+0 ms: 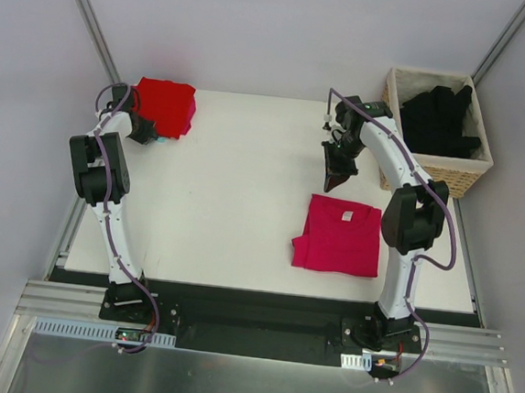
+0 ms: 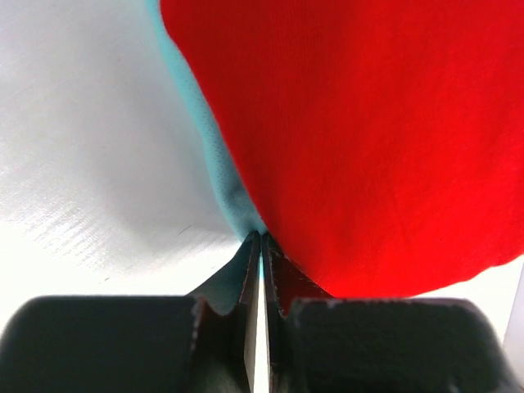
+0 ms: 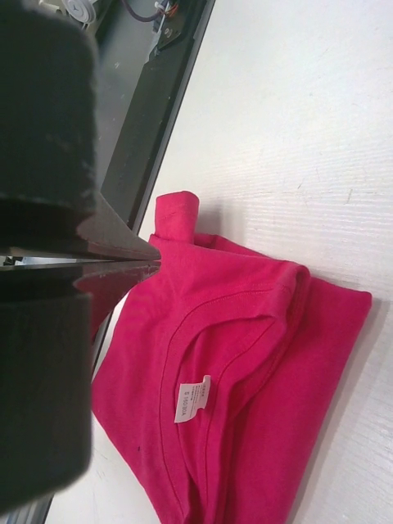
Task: Fold and stack the t-shirts
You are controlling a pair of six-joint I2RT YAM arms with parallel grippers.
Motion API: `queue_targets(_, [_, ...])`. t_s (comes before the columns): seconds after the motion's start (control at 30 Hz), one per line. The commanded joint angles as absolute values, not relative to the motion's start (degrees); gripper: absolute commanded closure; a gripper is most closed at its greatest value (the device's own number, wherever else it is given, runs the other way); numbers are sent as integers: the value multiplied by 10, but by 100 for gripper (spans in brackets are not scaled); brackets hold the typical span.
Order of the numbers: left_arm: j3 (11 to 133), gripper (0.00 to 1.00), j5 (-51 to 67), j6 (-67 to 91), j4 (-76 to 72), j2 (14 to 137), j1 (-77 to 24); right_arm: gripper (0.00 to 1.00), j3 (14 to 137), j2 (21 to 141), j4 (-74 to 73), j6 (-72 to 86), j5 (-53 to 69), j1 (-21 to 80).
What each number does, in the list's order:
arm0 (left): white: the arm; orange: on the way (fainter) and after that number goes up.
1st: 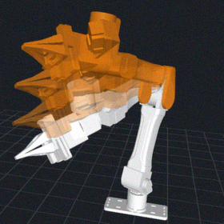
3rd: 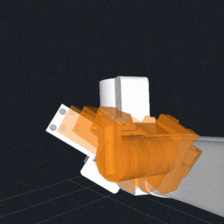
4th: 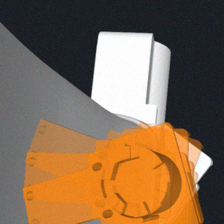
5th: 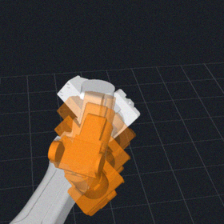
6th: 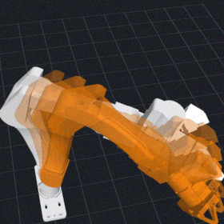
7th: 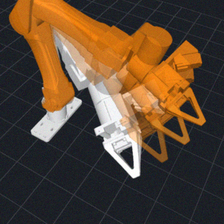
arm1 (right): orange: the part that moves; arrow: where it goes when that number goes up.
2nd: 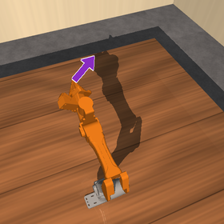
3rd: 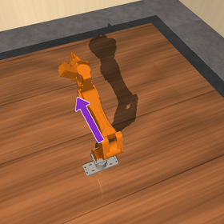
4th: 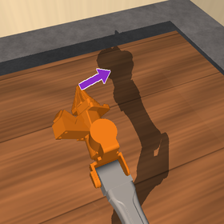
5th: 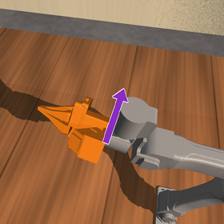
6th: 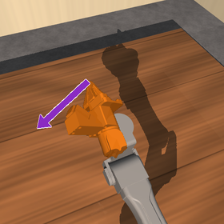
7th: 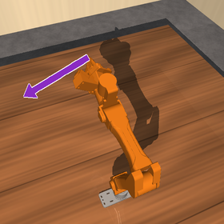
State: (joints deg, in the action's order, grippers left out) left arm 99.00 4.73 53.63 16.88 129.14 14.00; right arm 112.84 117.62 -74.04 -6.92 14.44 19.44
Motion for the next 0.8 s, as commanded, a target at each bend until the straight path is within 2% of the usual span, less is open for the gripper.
queue_targets(0.0, [984,100,69,544,179,1300,142,99,1154,1179,-771,-79,149,198])
queue_targets(0.23, [968,100,83,536,178,1291,138,99,1152,1176,-772,-81,149,198])
queue_targets(0.37, [973,69,91,533,178,1296,136,99,1152,1177,-772,-82,152,198])
queue_targets(0.4, [972,68,91,533,178,1296,134,99,1152,1178,-772,-82,152,198])
queue_targets(0.57, [969,67,90,539,178,1297,130,99,1150,1179,-773,-82,152,198])
queue_targets(0.77, [977,72,91,545,178,1309,123,99,1150,1179,-775,-83,151,198])
